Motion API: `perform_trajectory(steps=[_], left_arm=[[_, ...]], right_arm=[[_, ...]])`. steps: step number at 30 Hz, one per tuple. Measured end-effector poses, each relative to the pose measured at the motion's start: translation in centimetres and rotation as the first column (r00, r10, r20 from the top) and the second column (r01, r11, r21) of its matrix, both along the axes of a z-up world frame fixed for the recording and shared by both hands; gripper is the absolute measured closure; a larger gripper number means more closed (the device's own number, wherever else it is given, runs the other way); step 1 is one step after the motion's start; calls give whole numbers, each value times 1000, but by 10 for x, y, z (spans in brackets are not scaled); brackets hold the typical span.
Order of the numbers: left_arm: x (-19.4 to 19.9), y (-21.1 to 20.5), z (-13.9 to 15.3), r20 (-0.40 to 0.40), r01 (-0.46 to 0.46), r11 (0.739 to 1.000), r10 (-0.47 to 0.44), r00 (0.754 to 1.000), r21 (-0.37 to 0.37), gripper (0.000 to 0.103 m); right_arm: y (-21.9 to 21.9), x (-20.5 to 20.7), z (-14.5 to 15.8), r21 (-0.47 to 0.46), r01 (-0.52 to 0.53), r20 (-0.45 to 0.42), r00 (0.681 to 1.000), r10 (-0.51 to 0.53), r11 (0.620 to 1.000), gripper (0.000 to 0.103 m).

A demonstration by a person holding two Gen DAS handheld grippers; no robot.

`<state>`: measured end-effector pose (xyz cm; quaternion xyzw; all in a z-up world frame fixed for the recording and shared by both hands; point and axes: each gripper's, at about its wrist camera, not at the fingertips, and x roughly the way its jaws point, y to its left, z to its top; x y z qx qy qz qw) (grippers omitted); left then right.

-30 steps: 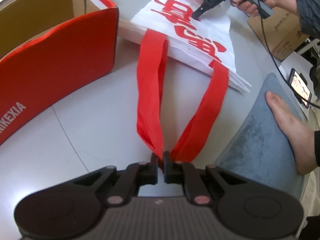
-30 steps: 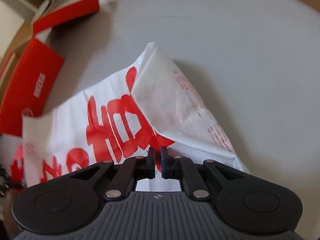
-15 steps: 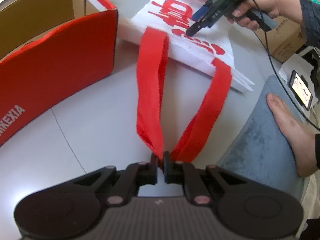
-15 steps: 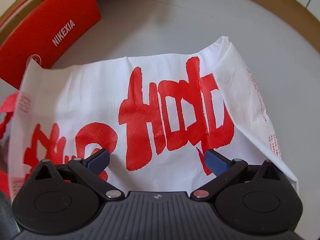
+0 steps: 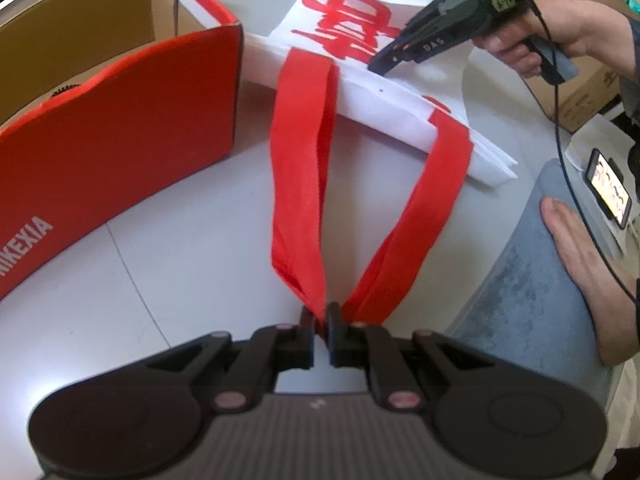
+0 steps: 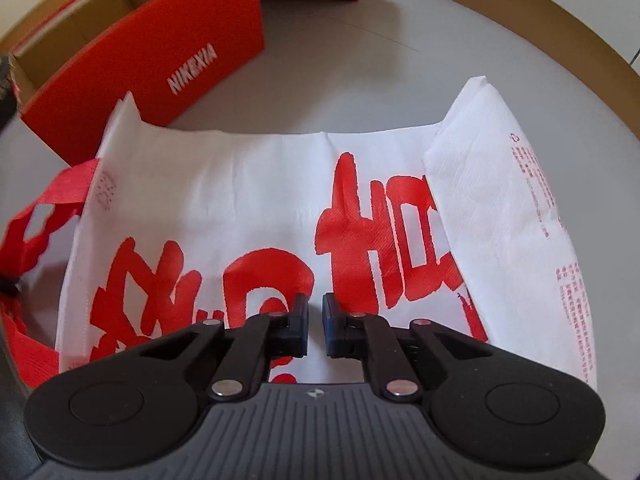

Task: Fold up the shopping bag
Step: 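Grasp the white bag's side edge with the right gripper and lift it, then fold the bag edge over lengthwise with the right gripper while the left gripper holds the handles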

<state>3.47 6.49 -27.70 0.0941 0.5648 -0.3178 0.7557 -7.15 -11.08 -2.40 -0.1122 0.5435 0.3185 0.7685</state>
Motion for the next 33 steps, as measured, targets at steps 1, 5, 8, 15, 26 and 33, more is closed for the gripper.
perform_trajectory(steps=[1,5,8,15,26,33], left_arm=[[0,-2,0,1,2,1000,-2,1000,2,96],[1,-4,1,1,1,1000,-1,1000,3,96],[1,-5,1,0,1,1000,-1,1000,3,96],[-1,-10,4,7,-5,1000,4,1000,7,95],[-8,-46,15,67,62,997,-58,996,-51,95],[-8,-79,14,88,131,988,-123,988,-84,94]], right_arm=[[-3,2,-1,35,17,-19,1000,-17,999,90],[-7,8,-1,142,43,-110,994,-28,989,43],[2,0,-3,145,4,-126,992,15,989,5],[55,-24,-21,-59,-165,40,985,167,985,0],[37,-20,-17,-145,-173,60,981,184,974,11],[13,-10,-10,-182,-156,79,982,172,971,37]])
